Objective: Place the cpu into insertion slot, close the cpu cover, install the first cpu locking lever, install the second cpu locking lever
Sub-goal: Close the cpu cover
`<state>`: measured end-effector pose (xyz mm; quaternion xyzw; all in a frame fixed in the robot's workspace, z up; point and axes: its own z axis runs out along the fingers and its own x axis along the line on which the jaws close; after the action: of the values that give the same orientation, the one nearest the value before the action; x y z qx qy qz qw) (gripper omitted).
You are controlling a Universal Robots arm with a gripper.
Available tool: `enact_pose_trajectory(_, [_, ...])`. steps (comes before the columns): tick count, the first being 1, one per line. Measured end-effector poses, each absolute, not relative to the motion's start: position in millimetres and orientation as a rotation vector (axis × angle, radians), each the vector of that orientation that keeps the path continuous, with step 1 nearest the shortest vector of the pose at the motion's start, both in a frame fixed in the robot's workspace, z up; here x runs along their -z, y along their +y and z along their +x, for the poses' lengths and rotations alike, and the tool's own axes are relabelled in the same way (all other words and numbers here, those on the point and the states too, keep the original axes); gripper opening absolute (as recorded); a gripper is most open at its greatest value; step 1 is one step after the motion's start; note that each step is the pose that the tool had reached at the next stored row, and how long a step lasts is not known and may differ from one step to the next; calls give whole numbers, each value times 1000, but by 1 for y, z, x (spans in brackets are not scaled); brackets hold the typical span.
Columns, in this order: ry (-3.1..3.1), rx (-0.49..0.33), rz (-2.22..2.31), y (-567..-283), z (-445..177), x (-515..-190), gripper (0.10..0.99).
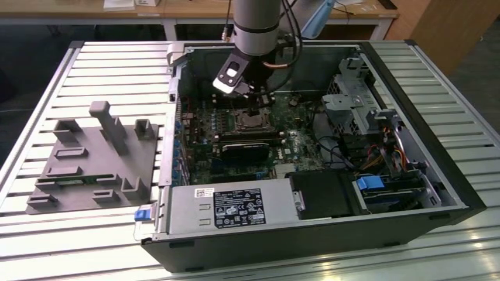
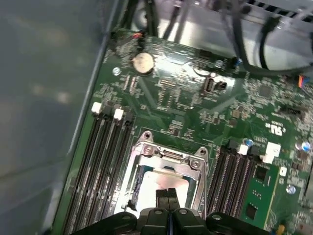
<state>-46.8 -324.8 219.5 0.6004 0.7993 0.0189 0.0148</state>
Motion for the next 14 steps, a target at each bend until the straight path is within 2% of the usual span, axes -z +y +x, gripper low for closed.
enact_pose_trajectory(14, [2708, -64, 1542, -325, -47, -219, 106])
